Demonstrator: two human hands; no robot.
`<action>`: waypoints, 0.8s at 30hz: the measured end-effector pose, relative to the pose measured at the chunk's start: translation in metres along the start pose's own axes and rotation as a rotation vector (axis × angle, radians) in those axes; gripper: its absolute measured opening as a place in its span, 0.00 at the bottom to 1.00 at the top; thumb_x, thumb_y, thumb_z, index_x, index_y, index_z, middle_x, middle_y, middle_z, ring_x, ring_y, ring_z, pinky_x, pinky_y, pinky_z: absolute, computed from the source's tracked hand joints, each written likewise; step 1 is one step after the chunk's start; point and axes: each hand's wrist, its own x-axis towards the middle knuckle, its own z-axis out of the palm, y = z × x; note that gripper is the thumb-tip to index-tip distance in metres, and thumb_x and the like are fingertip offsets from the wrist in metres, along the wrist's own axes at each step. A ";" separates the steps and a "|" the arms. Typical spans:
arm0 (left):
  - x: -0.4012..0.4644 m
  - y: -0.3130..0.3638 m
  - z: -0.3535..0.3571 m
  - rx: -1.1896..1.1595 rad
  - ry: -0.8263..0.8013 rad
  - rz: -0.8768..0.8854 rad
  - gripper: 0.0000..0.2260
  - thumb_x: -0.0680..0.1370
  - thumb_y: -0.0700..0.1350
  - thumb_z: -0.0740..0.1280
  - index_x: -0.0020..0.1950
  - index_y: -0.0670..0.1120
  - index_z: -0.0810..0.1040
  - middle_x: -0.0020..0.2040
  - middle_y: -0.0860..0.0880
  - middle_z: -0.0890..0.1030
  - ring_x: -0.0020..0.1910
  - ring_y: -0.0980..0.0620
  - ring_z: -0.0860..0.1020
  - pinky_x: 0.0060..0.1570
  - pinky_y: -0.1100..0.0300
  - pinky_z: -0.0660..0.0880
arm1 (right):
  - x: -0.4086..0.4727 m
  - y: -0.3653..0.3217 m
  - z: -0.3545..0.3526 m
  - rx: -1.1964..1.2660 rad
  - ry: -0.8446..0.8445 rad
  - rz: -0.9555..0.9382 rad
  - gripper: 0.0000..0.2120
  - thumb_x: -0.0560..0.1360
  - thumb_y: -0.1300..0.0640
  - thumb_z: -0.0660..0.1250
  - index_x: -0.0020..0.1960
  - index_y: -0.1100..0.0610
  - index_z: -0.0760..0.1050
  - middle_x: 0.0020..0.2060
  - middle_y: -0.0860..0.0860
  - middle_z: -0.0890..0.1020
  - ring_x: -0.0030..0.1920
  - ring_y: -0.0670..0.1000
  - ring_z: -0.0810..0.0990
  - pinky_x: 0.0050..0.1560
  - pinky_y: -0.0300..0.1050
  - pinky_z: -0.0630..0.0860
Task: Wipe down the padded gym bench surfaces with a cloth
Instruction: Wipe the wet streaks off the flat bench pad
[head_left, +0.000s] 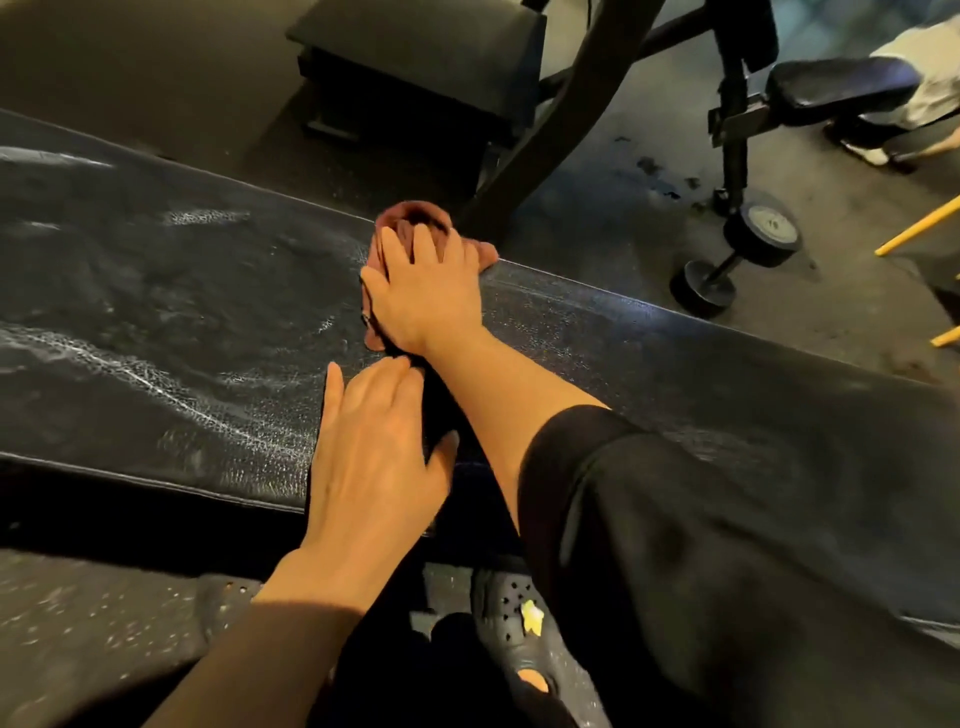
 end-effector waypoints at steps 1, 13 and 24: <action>0.000 0.000 0.000 -0.001 0.007 -0.002 0.24 0.71 0.49 0.72 0.64 0.42 0.74 0.63 0.45 0.76 0.66 0.46 0.70 0.74 0.47 0.47 | -0.001 -0.001 -0.002 0.030 -0.015 -0.021 0.25 0.80 0.41 0.47 0.74 0.49 0.59 0.73 0.55 0.63 0.72 0.63 0.57 0.71 0.61 0.55; -0.007 -0.005 -0.003 0.024 0.024 -0.001 0.25 0.71 0.50 0.73 0.64 0.40 0.75 0.66 0.43 0.75 0.68 0.44 0.70 0.74 0.45 0.49 | -0.055 0.127 0.001 -0.078 0.008 0.173 0.32 0.75 0.41 0.36 0.73 0.51 0.61 0.72 0.53 0.64 0.72 0.60 0.59 0.70 0.61 0.56; -0.007 -0.010 -0.006 0.039 0.055 -0.058 0.23 0.71 0.47 0.72 0.63 0.40 0.74 0.64 0.43 0.74 0.67 0.44 0.69 0.75 0.46 0.46 | -0.034 0.009 -0.011 0.070 -0.028 -0.045 0.27 0.80 0.39 0.47 0.76 0.47 0.56 0.75 0.51 0.59 0.76 0.60 0.50 0.73 0.63 0.50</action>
